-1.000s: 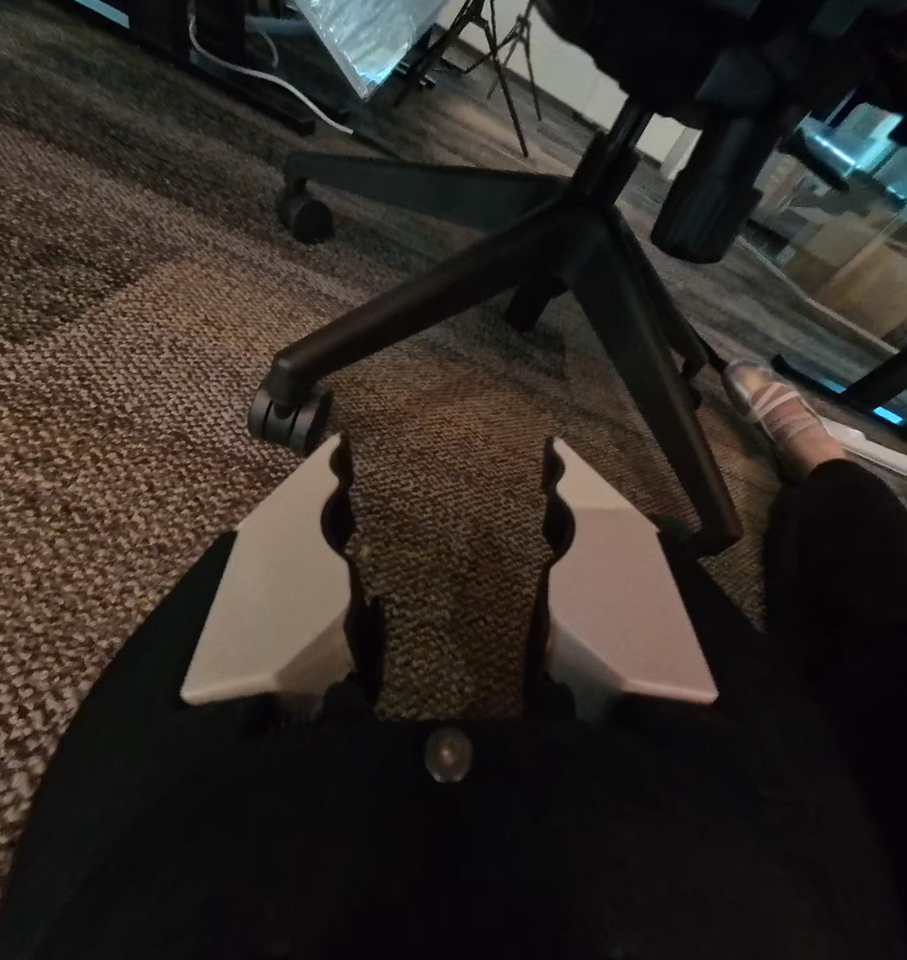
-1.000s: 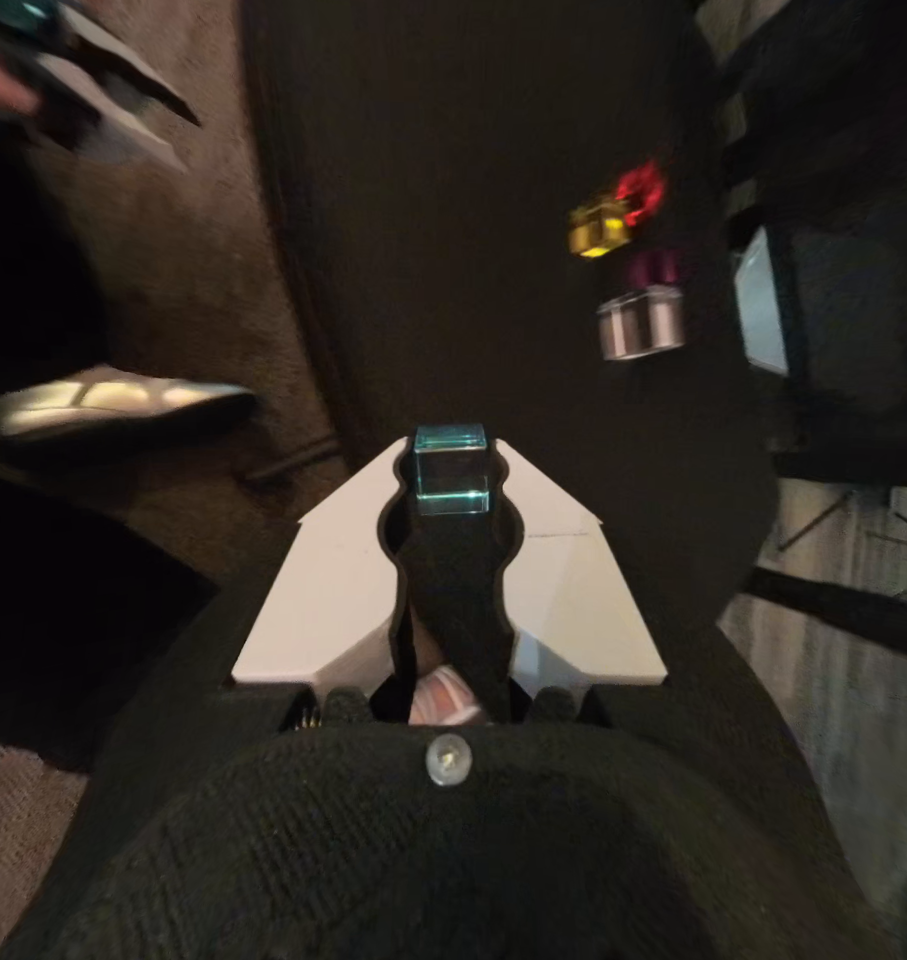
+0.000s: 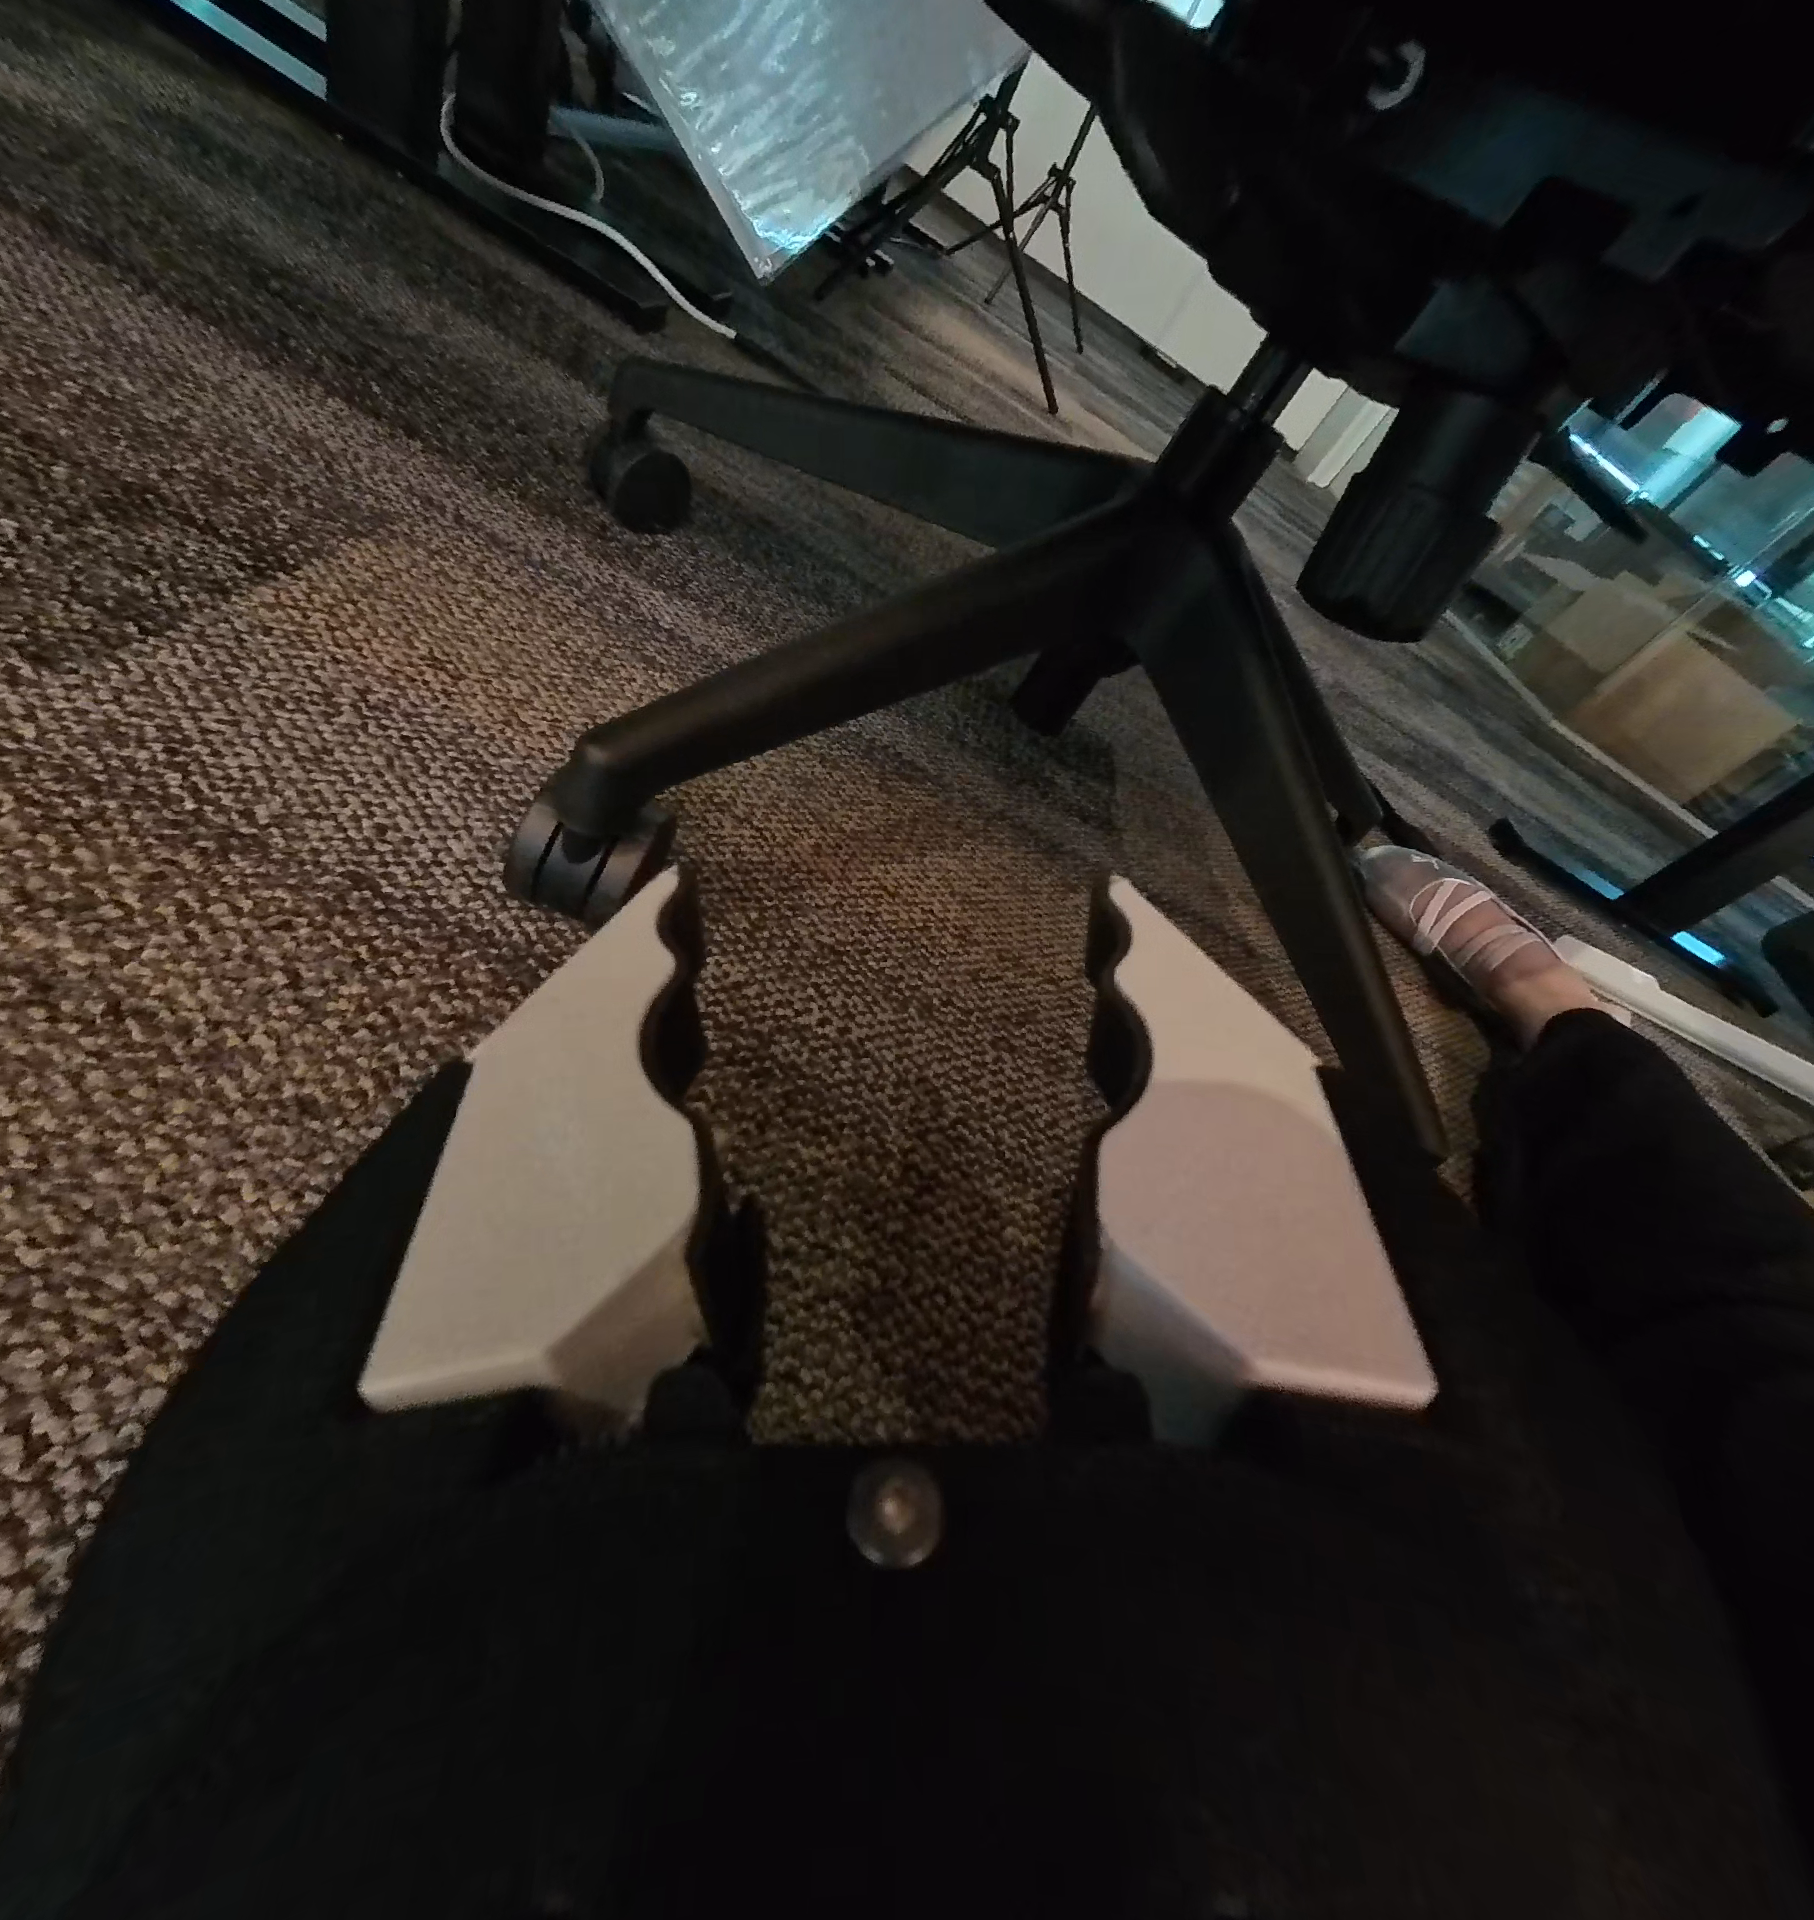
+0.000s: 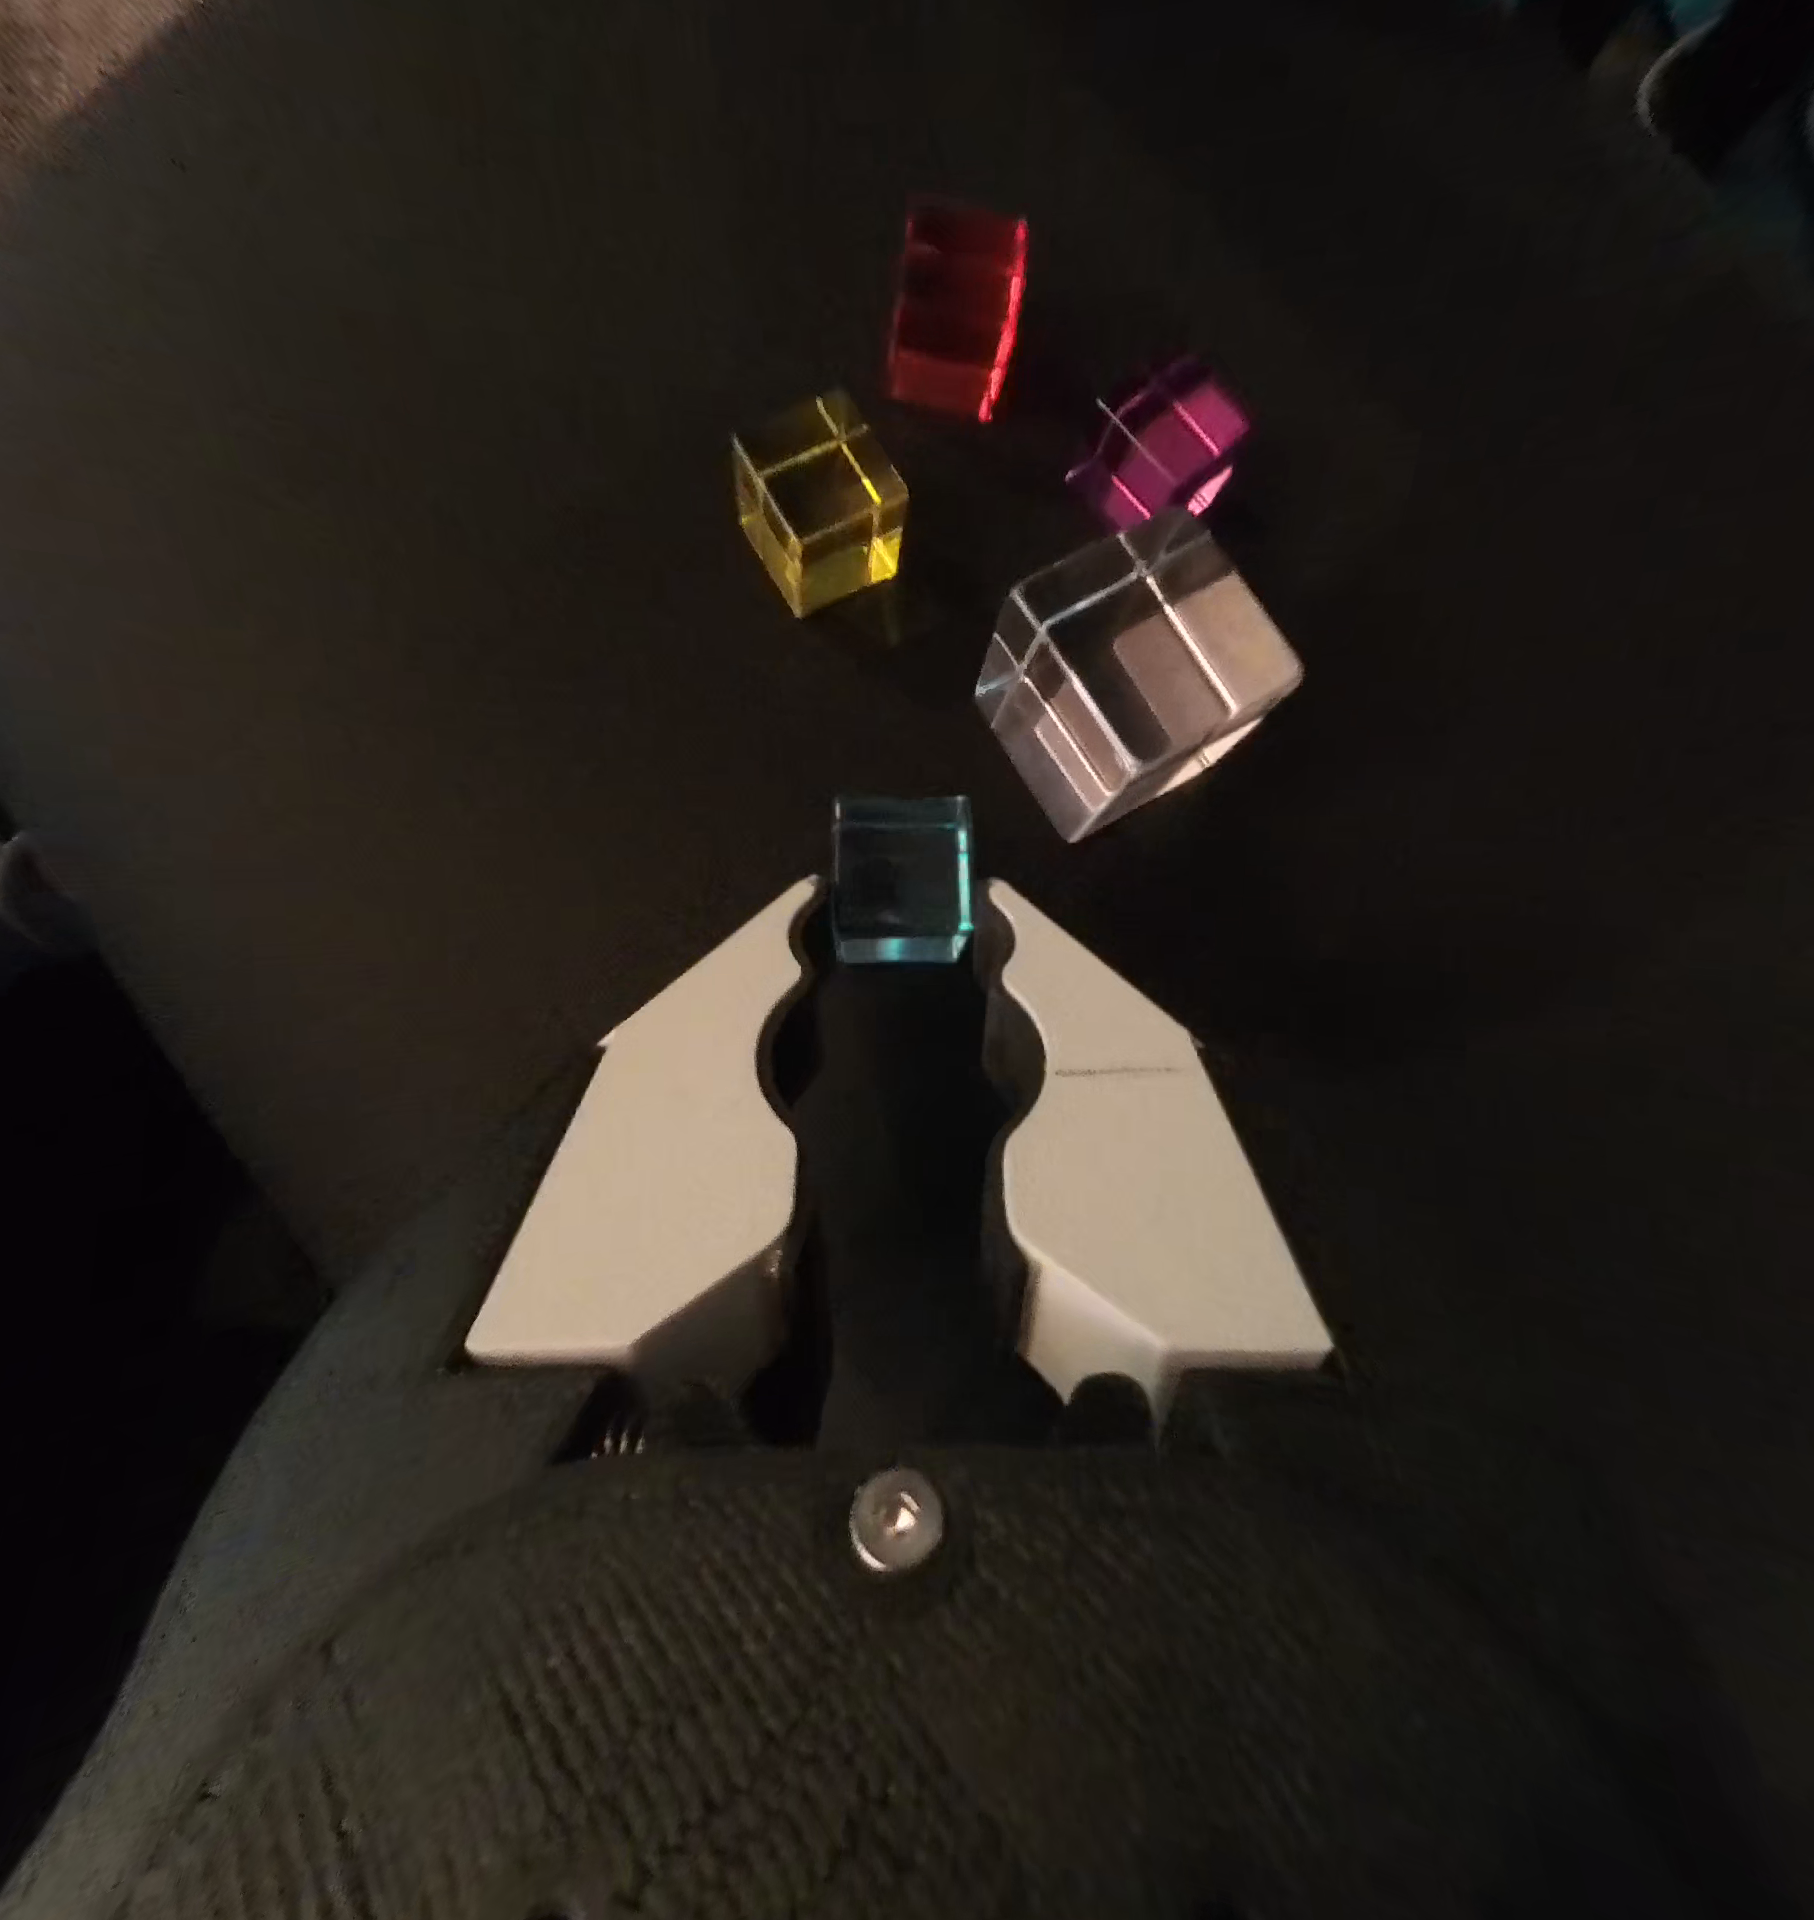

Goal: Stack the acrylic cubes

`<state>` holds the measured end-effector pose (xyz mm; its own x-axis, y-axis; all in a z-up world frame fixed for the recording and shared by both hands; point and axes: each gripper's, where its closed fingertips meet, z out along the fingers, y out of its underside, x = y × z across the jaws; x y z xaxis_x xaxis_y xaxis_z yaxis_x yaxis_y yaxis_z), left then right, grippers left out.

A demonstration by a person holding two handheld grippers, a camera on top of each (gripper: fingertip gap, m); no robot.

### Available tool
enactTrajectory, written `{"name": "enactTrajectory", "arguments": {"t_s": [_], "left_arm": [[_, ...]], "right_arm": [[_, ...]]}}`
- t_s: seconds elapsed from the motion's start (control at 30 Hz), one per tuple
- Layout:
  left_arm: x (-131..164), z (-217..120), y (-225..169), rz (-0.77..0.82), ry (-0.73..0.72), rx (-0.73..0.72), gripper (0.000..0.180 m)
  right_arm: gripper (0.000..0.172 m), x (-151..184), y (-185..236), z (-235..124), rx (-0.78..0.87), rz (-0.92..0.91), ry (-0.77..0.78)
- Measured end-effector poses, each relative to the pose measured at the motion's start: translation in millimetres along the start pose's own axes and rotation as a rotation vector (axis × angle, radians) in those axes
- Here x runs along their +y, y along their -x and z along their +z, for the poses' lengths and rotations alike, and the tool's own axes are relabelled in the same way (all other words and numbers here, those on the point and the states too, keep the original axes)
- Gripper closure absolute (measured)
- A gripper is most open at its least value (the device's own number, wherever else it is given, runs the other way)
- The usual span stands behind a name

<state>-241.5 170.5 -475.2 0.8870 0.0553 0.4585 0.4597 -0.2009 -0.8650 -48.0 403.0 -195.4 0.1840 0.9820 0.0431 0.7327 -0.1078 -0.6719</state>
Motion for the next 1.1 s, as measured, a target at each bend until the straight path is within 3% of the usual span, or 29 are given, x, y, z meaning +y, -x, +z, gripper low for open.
{"name": "enactTrajectory", "arguments": {"t_s": [0.2, 0.57, 0.63, 0.7, 0.77, 0.83, 0.97, 1.1], "left_arm": [[-5.3, -0.7, 6.1, 0.048, -0.037, -0.034, 0.114], [-1.7, 1.3, 7.7, 0.034, -0.024, -0.028, 0.114], [-1.6, 1.2, 7.9, 0.027, -0.025, -0.026, 0.114], [-2.0, 1.0, 8.2, 0.019, -0.027, -0.023, 0.113], [-2.4, 1.1, 8.1, 0.013, -0.03, -0.019, 0.113], [-1.3, 2.0, 8.1, 0.013, -0.024, -0.018, 0.113], [-0.9, 2.0, 7.8, 0.014, -0.024, -0.014, 0.113], [-1.3, 1.8, 6.5, 0.011, -0.027, -0.008, 0.112]], "right_arm": [[0.146, -61.5, -40.6, -33.2, 0.191, 0.096, -0.131], [0.146, -52.3, -45.0, 4.6, 0.139, 0.198, 0.079], [0.132, -55.4, -45.3, 3.3, 0.158, 0.196, 0.068], [0.119, -74.7, -36.6, -4.7, 0.164, 0.138, -0.022], [0.121, -91.5, -9.5, -6.0, 0.087, 0.035, -0.081], [0.122, -85.4, 16.7, 6.5, 0.001, -0.067, 0.003], [0.113, -65.4, 22.4, 32.6, 0.036, -0.323, 0.22], [0.117, -64.5, 18.2, 42.9, 0.002, -0.385, 0.345]]}}
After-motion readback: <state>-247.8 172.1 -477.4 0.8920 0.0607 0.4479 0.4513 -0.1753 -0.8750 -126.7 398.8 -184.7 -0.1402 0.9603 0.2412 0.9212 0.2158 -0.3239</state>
